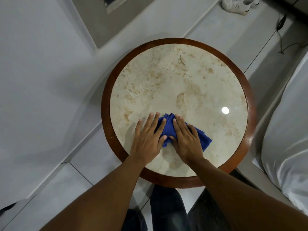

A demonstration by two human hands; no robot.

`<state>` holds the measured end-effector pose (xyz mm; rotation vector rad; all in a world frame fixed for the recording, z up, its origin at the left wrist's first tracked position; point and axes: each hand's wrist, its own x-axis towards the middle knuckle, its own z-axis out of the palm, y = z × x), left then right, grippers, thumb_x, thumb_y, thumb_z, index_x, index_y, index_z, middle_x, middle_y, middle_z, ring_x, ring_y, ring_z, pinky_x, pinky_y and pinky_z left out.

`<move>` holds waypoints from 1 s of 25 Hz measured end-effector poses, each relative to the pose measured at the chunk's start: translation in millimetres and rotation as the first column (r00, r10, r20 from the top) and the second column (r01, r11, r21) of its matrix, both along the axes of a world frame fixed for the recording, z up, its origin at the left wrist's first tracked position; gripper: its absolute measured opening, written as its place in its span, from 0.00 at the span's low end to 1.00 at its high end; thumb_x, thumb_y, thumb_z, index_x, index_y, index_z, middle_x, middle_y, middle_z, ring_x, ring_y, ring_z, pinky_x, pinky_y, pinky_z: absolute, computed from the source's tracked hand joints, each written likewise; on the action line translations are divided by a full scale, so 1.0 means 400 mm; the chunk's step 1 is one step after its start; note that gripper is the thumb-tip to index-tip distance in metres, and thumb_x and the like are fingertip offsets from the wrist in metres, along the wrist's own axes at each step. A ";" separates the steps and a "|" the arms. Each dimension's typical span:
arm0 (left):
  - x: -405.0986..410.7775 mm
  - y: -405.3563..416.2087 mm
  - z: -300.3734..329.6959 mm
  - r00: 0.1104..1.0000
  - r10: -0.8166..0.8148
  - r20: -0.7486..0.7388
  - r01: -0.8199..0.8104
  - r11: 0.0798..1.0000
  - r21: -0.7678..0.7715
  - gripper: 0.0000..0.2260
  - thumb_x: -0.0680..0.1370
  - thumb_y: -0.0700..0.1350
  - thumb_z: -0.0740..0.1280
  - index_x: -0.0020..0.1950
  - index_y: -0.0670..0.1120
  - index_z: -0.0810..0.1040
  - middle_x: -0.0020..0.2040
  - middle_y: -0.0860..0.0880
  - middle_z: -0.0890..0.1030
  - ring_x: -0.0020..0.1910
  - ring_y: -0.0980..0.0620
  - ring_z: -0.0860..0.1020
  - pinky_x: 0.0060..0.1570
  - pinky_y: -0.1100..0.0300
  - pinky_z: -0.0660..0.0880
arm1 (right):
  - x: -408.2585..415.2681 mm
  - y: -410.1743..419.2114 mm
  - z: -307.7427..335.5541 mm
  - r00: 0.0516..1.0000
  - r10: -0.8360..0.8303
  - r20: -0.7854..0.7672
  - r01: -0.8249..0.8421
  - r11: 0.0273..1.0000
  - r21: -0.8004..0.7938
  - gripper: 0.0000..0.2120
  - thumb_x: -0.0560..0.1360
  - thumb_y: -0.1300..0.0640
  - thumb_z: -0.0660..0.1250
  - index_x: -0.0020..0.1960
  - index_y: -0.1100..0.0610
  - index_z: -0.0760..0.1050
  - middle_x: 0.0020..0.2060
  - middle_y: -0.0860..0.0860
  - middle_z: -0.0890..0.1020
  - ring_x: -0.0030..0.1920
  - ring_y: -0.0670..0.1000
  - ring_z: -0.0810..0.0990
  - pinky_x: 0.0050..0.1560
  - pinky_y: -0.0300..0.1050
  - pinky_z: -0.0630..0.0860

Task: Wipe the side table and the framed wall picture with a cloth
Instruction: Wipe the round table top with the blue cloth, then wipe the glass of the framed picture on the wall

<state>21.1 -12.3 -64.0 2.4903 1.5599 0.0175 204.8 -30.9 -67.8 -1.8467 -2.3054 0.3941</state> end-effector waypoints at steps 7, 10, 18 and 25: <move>-0.178 0.099 0.444 1.000 0.001 -0.024 0.004 0.977 0.214 0.26 0.84 0.54 0.48 0.80 0.45 0.58 0.79 0.43 0.65 0.79 0.42 0.60 0.74 0.39 0.62 | -0.197 0.102 0.375 0.974 -0.002 -0.225 0.065 0.960 0.273 0.25 0.82 0.50 0.55 0.75 0.61 0.64 0.74 0.55 0.67 0.72 0.55 0.70 0.71 0.50 0.61; -0.299 0.147 0.777 0.995 0.045 -0.088 -0.007 0.918 0.397 0.25 0.84 0.53 0.48 0.80 0.45 0.56 0.79 0.43 0.65 0.78 0.42 0.61 0.75 0.40 0.59 | -0.326 0.177 0.672 0.948 0.065 -0.312 0.068 0.916 0.395 0.26 0.80 0.54 0.57 0.76 0.61 0.62 0.76 0.52 0.62 0.75 0.55 0.66 0.74 0.51 0.57; -0.582 0.117 1.693 0.941 0.315 -0.119 -0.068 0.525 0.848 0.27 0.83 0.53 0.50 0.81 0.45 0.52 0.81 0.42 0.56 0.79 0.41 0.58 0.76 0.42 0.49 | -0.681 0.294 1.584 0.743 0.459 -0.487 0.132 0.613 0.779 0.24 0.82 0.51 0.53 0.75 0.61 0.62 0.73 0.54 0.66 0.74 0.57 0.67 0.69 0.50 0.65; -0.786 0.030 2.260 0.843 0.537 0.036 -0.120 0.123 0.985 0.32 0.81 0.57 0.54 0.82 0.46 0.49 0.83 0.41 0.47 0.81 0.42 0.45 0.78 0.41 0.42 | -0.894 0.309 2.182 0.468 0.649 -0.599 0.400 0.449 0.799 0.25 0.82 0.57 0.60 0.76 0.61 0.59 0.70 0.62 0.74 0.61 0.67 0.78 0.57 0.65 0.75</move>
